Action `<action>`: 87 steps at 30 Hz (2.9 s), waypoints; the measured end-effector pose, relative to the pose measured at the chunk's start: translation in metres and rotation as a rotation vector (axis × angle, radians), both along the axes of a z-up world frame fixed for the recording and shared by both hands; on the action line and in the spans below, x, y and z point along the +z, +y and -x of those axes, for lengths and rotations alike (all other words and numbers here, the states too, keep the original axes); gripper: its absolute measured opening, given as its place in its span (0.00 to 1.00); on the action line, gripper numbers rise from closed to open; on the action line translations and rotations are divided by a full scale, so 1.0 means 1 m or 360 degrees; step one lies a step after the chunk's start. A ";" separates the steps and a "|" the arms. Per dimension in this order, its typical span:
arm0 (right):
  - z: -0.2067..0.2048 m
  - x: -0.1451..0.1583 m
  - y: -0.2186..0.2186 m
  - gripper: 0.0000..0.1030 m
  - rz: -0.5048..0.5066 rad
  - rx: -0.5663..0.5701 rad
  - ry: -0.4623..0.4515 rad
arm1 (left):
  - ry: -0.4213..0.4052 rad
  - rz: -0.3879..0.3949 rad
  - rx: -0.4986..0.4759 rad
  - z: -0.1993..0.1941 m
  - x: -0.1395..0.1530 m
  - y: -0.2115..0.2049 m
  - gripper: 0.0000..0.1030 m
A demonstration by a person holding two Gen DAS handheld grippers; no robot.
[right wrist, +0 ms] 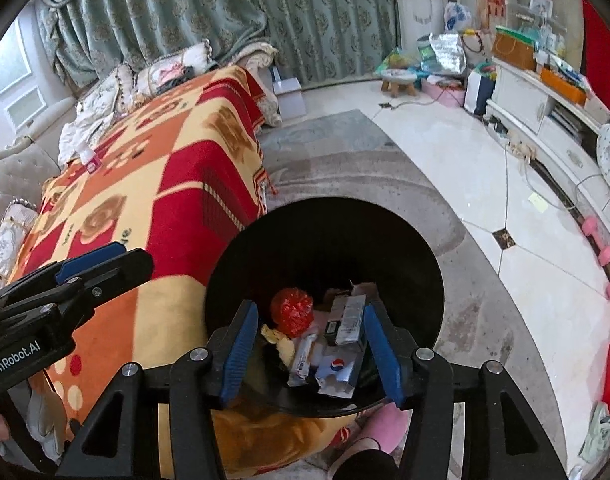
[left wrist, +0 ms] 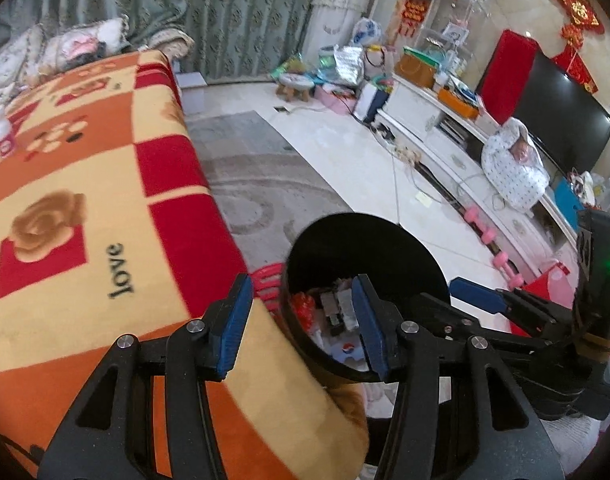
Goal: Collect trash
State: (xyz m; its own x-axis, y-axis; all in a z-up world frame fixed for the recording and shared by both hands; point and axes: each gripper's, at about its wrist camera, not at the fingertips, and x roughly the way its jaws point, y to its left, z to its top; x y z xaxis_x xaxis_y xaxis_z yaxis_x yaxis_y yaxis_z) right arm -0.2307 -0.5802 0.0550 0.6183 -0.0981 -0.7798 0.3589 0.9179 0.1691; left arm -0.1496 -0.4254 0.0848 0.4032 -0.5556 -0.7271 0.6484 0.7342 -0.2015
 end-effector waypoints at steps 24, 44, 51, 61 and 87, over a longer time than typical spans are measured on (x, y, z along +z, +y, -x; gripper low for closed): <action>0.010 0.049 0.035 0.59 0.0164 -0.0036 -0.0248 | -0.0389 -0.0030 0.0208 0.026 0.038 0.052 0.49; 0.015 0.058 0.039 0.62 0.0221 -0.0044 -0.0286 | -0.0368 0.0025 0.0189 0.029 0.040 0.054 0.49; 0.016 0.057 0.038 0.63 0.0219 -0.0048 -0.0288 | -0.0353 0.0055 0.0180 0.030 0.040 0.054 0.49; 0.015 0.055 0.036 0.65 0.0218 -0.0045 -0.0270 | -0.0330 0.0060 0.0174 0.029 0.038 0.053 0.49; 0.011 0.050 0.032 0.67 0.0221 -0.0053 -0.0239 | -0.0307 0.0063 0.0151 0.037 0.032 0.044 0.49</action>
